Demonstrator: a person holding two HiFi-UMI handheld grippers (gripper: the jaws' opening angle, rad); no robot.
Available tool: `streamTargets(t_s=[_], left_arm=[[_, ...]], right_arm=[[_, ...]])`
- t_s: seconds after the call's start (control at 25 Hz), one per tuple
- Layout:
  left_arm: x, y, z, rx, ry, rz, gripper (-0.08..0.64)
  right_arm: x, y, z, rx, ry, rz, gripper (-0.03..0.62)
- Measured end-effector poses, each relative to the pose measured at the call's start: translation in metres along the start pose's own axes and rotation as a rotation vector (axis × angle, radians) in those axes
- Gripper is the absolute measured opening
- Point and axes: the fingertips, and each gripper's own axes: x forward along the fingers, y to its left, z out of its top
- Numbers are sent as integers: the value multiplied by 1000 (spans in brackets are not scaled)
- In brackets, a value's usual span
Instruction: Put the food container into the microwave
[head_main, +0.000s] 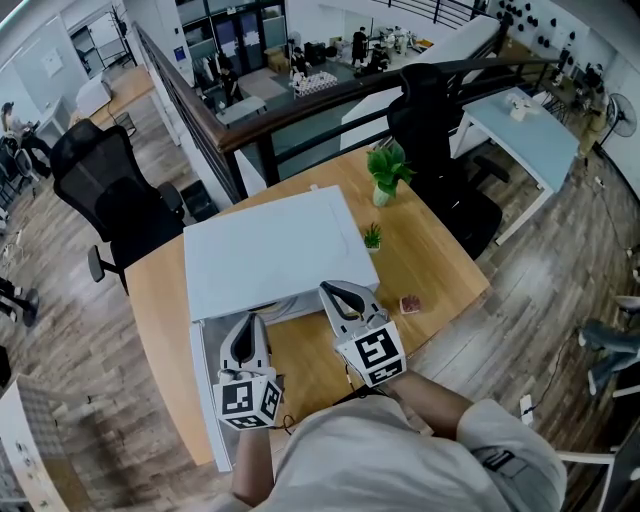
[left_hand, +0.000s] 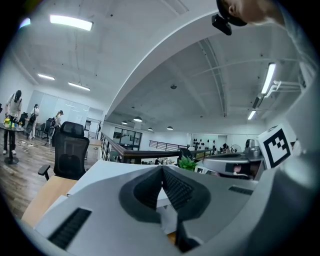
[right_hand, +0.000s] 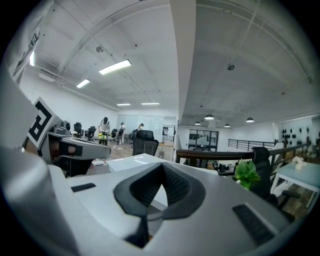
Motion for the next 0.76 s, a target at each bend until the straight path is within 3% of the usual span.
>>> streamTargets(t_s=[0.76], left_arm=[[3, -5, -4, -6, 8, -4, 12]], right_arm=[[-2, 0, -1, -6, 4, 13, 3]])
